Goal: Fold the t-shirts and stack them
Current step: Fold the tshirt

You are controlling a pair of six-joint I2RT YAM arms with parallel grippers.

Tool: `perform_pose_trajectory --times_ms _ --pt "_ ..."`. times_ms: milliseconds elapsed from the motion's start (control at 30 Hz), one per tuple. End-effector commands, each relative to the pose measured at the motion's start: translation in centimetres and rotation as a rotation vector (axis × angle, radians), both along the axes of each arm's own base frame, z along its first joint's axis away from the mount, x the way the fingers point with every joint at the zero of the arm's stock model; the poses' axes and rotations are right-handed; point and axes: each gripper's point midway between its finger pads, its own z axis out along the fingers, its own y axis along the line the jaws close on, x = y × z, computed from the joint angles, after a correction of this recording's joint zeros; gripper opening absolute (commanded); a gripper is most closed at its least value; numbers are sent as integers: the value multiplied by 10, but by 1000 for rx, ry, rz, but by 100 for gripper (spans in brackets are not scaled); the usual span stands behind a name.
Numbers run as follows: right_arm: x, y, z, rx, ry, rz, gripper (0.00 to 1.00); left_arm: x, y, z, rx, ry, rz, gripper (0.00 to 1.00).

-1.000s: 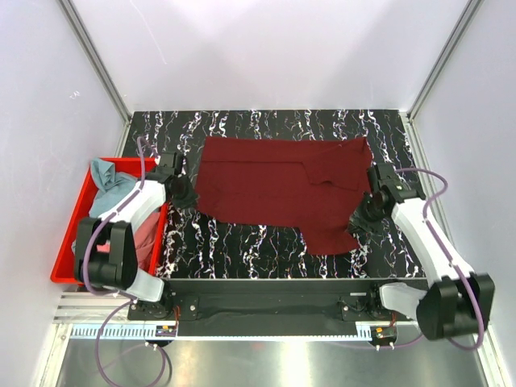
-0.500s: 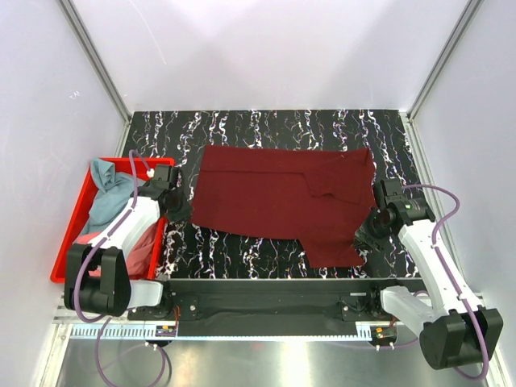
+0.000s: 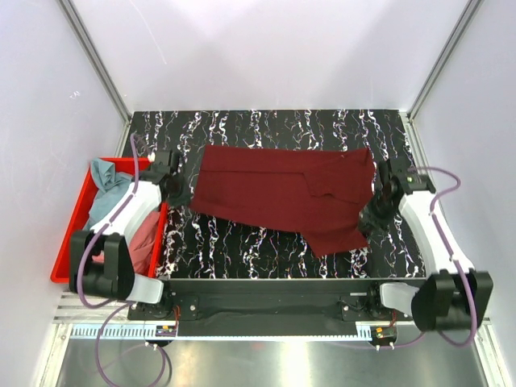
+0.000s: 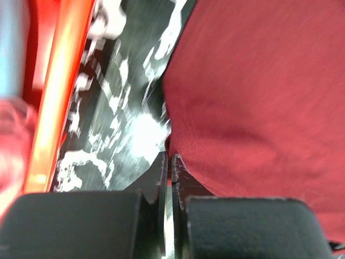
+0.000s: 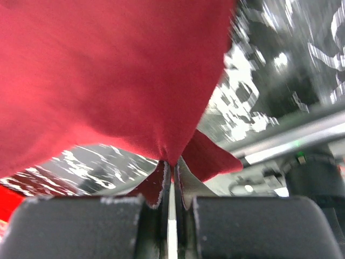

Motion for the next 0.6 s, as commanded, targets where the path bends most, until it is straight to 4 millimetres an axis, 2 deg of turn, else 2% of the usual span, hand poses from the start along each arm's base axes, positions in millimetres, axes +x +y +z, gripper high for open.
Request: perform_pose_trajectory --times_ms 0,67,100,133,167,200,233,267,300,333,367,400,433,500,567 --pt "54 -6 20 -24 -113 49 0 44 2 22 28 -85 -13 0" --pt "74 -7 29 -29 -138 59 0 57 -2 25 19 -96 -17 0" --pt "80 -8 31 -35 -140 71 0 70 -5 34 10 -120 -21 0" --pt "89 -9 26 -39 -121 74 0 75 -6 27 8 -101 -24 0" --pt "102 -10 35 -41 -152 75 0 80 -7 26 6 -98 -25 0" --pt "109 -11 37 -44 -154 82 0 86 -10 27 -3 -100 -25 0" --pt "115 -11 31 -46 -129 86 0 95 -11 24 -6 -94 -25 0" --pt "127 -12 38 -51 -153 89 0 101 -13 25 -9 -96 -25 0" --pt "133 -13 39 -57 -156 97 0 106 -14 26 -15 -97 -29 0" --pt "140 -22 33 -60 -134 70 0 110 -15 24 -15 -91 -31 0" --pt "149 -24 39 -63 -155 69 0 120 -16 25 -14 -96 -30 0" --pt "154 -27 32 -65 -133 69 0 122 -18 22 -19 -86 -33 0" --pt "162 -32 37 -65 -149 55 0 127 -18 23 -15 -88 -33 0" --pt "172 -36 31 -62 -141 54 0 136 -14 21 6 -79 -23 0" --pt "184 -39 34 -61 -155 53 0 145 -14 19 12 -78 -23 0"
